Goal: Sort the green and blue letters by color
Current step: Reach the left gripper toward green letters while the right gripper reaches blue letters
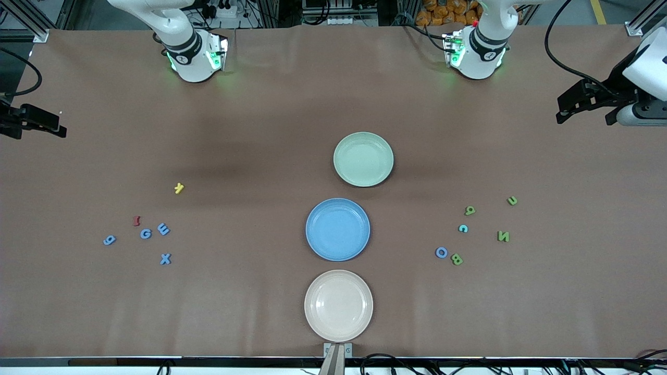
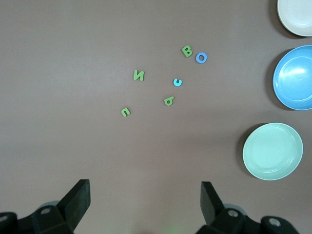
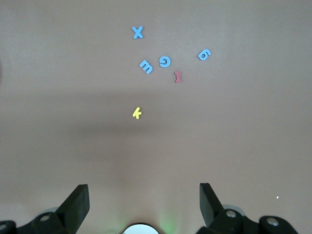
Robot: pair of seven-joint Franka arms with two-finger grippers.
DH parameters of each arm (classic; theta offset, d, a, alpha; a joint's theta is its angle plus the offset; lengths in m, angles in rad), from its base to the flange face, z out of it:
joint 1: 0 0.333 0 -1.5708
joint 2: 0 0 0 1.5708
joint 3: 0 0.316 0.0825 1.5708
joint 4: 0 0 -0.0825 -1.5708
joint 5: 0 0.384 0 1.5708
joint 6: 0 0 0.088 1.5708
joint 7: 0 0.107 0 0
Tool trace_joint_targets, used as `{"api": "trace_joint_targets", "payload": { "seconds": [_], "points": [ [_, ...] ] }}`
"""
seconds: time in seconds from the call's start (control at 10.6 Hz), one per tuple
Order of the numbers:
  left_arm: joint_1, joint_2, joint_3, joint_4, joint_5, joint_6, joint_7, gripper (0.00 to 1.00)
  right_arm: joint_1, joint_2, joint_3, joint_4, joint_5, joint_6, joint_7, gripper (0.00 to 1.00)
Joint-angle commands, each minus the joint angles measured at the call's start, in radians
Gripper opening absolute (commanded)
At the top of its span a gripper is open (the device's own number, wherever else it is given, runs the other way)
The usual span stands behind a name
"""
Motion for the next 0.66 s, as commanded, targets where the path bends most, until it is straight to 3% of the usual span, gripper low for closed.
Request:
{"api": "trace_joint_targets", "payload": {
  "seconds": [0.0, 0.38, 0.57],
  "points": [
    [0.004, 0.005, 0.005, 0.019, -0.028, -0.037, 0.029, 1.00, 0.000, -0.006, -0.004, 0.003, 0.014, -0.012, 0.003, 1.00],
    [-0.005, 0.028, 0.005, 0.009, -0.020, -0.031, 0.013, 1.00, 0.002, -0.004, -0.004, 0.003, 0.014, -0.011, 0.003, 1.00],
    [-0.016, 0.046, 0.005, -0.040, -0.023, 0.001, -0.025, 1.00, -0.007, -0.004, -0.005, 0.000, 0.014, -0.012, 0.000, 1.00]
  ]
}}
